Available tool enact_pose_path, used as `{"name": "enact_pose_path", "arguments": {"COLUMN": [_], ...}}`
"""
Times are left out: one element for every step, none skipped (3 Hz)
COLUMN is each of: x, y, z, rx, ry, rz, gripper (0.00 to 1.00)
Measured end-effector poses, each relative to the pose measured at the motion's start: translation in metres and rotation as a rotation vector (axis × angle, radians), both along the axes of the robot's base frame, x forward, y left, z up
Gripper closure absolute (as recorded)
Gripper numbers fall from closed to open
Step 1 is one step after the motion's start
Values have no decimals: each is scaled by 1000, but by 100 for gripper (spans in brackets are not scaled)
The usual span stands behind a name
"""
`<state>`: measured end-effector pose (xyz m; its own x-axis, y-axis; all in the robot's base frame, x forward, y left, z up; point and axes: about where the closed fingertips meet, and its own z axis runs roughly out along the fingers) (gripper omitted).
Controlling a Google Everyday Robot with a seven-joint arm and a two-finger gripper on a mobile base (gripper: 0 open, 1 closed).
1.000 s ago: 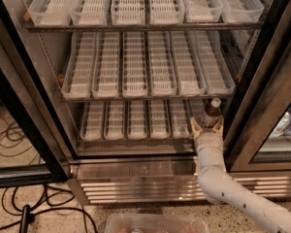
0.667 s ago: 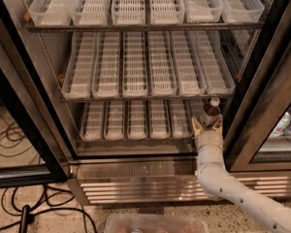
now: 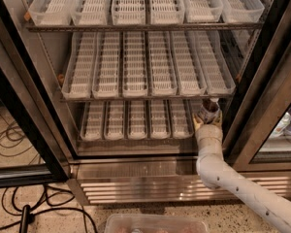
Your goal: Pick blue plastic bottle from bottom shelf of fridge
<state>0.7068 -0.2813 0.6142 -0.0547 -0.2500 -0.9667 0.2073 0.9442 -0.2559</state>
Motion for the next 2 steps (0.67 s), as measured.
{"name": "enact_pose_path", "arguments": {"x": [6,6], "y": [2,2], "z": [-4,-4], "rx": [16,16], "ry": [18,18], "rz": [19,19], "gripper": [58,81]}}
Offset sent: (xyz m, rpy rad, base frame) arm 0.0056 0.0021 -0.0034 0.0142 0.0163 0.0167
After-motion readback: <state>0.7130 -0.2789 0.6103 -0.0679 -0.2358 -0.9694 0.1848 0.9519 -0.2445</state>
